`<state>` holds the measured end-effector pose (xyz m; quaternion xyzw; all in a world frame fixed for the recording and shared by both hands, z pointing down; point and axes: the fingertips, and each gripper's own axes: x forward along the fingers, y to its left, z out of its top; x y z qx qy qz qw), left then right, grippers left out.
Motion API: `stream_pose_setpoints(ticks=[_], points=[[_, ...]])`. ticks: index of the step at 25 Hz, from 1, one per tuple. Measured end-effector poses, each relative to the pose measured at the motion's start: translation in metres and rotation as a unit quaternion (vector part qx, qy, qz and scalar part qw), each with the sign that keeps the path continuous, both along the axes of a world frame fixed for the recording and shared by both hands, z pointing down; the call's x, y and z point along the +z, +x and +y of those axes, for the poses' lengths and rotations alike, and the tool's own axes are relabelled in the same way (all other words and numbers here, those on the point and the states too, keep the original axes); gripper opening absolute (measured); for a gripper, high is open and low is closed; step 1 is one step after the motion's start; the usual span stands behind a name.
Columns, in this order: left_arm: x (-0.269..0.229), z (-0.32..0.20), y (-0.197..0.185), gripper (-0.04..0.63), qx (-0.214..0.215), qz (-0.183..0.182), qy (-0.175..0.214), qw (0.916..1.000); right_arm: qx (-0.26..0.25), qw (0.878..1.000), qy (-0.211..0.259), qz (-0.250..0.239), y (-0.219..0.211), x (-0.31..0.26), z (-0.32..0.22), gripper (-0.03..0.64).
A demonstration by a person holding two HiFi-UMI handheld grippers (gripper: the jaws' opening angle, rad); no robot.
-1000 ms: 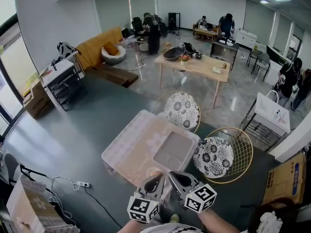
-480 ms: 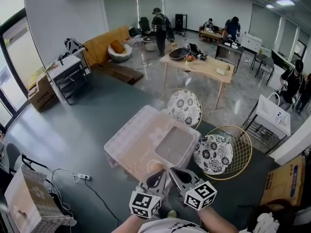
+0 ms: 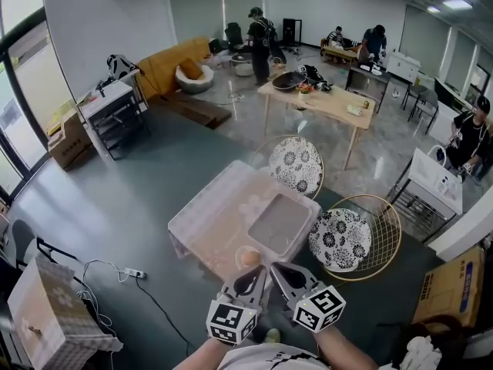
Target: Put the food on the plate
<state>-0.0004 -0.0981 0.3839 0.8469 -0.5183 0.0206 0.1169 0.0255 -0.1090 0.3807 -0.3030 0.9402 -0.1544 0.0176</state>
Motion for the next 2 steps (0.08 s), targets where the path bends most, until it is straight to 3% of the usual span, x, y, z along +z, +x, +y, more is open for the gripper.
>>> stream_pose_setpoints(ticks=[2], points=[[0.0010, 0.0016, 0.0002, 0.006, -0.001, 0.000, 0.000, 1.0000, 0.000, 1.000, 0.001, 0.000, 0.0003, 0.0005, 0.0014, 0.011]])
